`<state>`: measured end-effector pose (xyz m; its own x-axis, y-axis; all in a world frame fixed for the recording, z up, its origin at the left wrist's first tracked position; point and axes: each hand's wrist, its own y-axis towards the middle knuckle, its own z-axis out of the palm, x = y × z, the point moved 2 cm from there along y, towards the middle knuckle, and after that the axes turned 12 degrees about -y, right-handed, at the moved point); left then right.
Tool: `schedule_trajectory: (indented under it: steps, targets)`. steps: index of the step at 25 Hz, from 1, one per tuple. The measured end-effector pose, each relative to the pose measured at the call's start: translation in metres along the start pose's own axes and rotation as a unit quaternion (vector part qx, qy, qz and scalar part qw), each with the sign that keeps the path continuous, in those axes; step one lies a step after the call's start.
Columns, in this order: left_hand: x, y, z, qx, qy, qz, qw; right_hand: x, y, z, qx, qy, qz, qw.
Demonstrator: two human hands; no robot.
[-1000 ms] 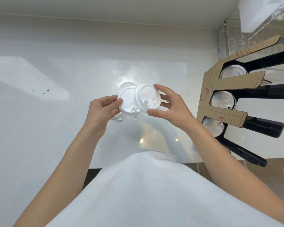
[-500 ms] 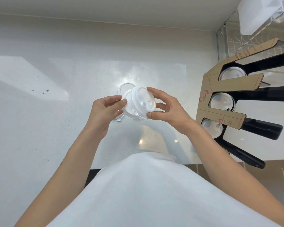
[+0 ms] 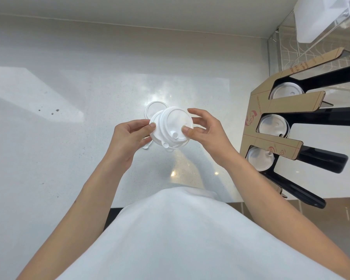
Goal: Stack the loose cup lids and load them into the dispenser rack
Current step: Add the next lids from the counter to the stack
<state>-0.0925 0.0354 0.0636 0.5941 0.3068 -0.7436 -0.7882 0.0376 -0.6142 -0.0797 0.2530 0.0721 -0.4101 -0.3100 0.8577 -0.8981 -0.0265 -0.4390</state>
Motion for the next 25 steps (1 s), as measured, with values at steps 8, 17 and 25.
schedule_trajectory:
  steps: [8, 17, 25]
  targets:
    - [0.0003, -0.0015, 0.0051, 0.004, 0.005, 0.01, 1.0, 0.0007, -0.0016, 0.0001, 0.001, 0.012, -0.012, 1.0]
    - [0.0028, -0.0058, 0.0085, 0.029, 0.045, 0.02, 0.998, 0.0, -0.0012, 0.001, -0.027, -0.01, -0.002, 1.0]
    - [0.0043, -0.0026, 0.0075, 0.024, 0.031, 0.021, 0.999, -0.0013, 0.0003, 0.001, -0.067, 0.018, 0.005, 0.998]
